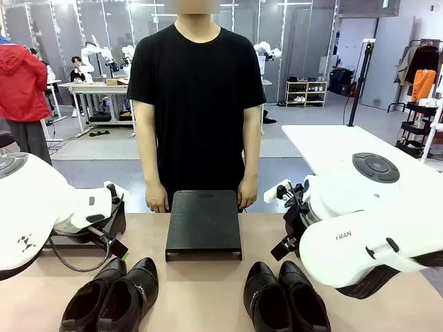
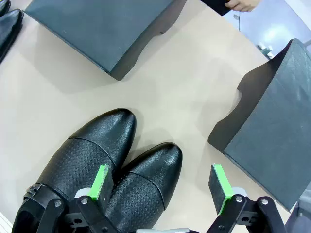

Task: Place the shoes on the stand as instructed by the person.
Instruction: Pick up one pair of Shoes and place it on the Shoes Stand indicated by the person.

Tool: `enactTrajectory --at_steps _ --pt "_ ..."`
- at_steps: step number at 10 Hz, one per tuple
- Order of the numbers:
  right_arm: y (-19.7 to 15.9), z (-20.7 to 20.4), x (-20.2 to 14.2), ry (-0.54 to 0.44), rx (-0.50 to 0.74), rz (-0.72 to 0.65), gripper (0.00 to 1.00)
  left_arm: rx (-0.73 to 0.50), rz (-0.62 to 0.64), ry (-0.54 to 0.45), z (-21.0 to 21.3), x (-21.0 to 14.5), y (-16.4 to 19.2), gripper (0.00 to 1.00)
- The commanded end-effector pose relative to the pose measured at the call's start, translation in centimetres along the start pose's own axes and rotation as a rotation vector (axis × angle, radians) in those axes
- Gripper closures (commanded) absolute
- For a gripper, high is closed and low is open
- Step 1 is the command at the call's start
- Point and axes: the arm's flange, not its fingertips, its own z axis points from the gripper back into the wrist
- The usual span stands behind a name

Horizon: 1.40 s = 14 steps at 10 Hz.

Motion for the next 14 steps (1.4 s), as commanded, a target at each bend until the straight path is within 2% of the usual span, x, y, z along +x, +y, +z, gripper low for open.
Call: enactTrajectory --at_steps 1,11,12,14 --pt "0.0 0.0 0.0 0.000 0.000 0.000 0.00 0.000 0.000 0.000 0.0 0.0 0.0 0.00" --pt "0.0 0.0 0.0 0.000 0.000 0.002 0.00 0.000 -0.001 0.000 0.0 0.0 0.0 0.00" --pt "-0.3 0.8 1.0 -0.014 -0.026 0.014 0.00 0.057 -0.004 0.017 1.2 0.8 1.2 0.00" --pt "-1.6 3.8 3.6 -0.011 0.061 -0.004 0.00 -0.008 0.010 0.073 4.7 2.8 3.6 0.00"
